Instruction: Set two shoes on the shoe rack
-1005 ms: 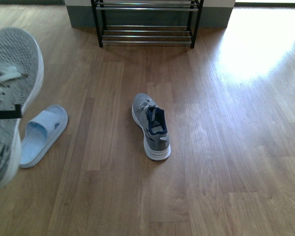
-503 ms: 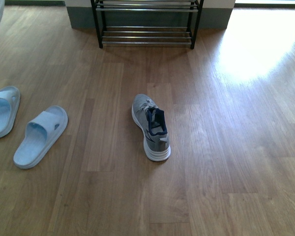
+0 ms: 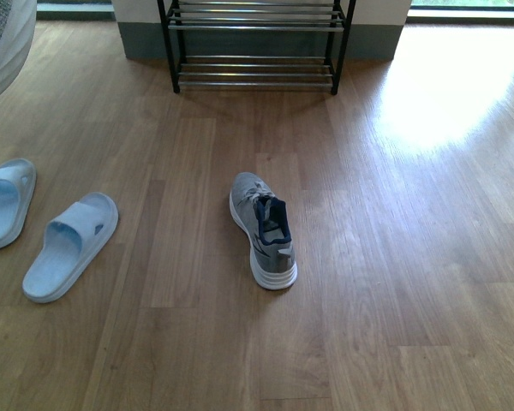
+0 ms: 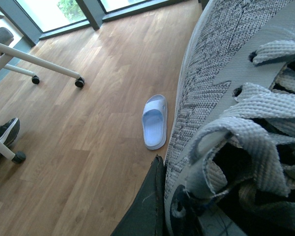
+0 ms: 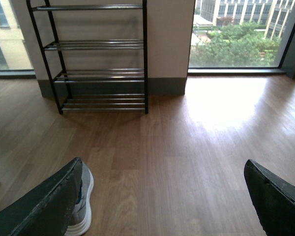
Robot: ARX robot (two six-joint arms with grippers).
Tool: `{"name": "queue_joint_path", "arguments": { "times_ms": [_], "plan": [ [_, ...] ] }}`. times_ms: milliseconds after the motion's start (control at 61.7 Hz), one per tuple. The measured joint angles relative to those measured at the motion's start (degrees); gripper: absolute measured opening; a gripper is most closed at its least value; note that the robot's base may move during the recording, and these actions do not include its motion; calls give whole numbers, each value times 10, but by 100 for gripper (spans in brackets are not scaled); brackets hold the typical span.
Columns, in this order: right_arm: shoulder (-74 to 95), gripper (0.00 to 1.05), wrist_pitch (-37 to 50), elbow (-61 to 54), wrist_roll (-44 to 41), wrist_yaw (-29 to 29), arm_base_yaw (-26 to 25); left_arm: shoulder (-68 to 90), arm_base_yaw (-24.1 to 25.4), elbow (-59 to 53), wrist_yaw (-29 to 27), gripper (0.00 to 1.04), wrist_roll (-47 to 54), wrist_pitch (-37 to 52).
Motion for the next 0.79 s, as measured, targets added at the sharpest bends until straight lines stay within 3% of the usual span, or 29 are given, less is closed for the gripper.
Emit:
{"name": "queue_joint_path", "arguments": {
  "times_ms": [795],
  "plan": [
    [0,96,0,0,0,-2,0,0,0,0,-3,2,0,0]
  ]
}}
